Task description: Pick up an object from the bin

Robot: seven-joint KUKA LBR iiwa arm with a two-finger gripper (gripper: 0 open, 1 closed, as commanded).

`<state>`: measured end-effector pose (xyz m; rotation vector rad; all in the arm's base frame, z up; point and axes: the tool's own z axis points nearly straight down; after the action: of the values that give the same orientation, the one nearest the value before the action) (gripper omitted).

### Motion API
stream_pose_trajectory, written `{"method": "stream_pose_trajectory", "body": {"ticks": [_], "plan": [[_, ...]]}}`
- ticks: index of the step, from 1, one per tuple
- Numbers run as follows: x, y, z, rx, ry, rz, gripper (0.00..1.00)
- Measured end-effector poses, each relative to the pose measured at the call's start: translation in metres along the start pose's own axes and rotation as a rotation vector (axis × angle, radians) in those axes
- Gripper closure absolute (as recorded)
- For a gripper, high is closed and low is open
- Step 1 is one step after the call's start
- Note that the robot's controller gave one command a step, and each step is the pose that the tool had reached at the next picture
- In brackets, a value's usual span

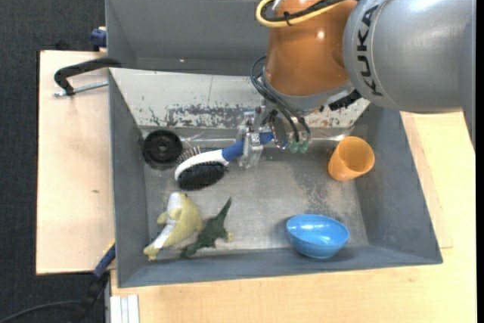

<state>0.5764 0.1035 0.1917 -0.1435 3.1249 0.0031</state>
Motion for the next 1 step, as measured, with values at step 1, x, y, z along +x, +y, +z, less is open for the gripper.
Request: {"method": "stream_pose_trajectory", "body": {"ticks": [1], "plan": [[0.0605, 0.0090, 0.0498, 0.000, 0.017, -0.099, 1.00]]}}
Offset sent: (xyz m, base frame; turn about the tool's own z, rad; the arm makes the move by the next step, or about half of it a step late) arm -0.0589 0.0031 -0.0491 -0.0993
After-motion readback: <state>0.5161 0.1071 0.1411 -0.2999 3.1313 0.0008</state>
